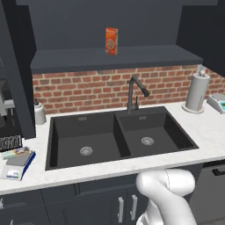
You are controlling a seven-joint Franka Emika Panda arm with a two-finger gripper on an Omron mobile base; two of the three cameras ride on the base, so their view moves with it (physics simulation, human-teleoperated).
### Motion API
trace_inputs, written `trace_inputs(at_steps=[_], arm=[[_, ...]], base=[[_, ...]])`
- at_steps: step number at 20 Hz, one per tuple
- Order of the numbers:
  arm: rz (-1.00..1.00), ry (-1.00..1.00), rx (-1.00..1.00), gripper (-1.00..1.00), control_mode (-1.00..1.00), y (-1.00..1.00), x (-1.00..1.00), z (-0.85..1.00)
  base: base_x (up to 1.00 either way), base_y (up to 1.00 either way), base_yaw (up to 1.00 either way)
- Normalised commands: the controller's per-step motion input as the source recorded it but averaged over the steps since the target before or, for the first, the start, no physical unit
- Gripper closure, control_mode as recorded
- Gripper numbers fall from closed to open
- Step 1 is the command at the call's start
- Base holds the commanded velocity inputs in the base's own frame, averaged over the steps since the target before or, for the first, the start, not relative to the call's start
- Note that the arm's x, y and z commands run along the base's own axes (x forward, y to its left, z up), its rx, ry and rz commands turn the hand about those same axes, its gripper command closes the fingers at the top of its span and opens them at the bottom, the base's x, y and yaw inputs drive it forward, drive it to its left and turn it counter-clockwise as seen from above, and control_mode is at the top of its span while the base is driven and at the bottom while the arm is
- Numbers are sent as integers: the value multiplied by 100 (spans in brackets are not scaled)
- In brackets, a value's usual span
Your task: Pick the bar and place it on the digital scale for weighing, and close the cabinet.
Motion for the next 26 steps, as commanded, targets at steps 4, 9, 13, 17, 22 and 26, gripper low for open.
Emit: trace_inputs(at_steps=[4,9,13,17,22,26], arm=[[25,-6,0,-100,-100,-11,-17,-63],[25,-2,1,-100,-100,-64,0,-26],[10,3,17,-100,-100,-49,35,13],[5,15,19,-100,-100,-37,50,30],[0,17,10,-100,-100,3,66,39],[1,4,1,-100,-100,33,40,77]], base=[[0,0,0],[0,0,0],[0,0,0],[0,0,0],[0,0,0],[0,0,0]])
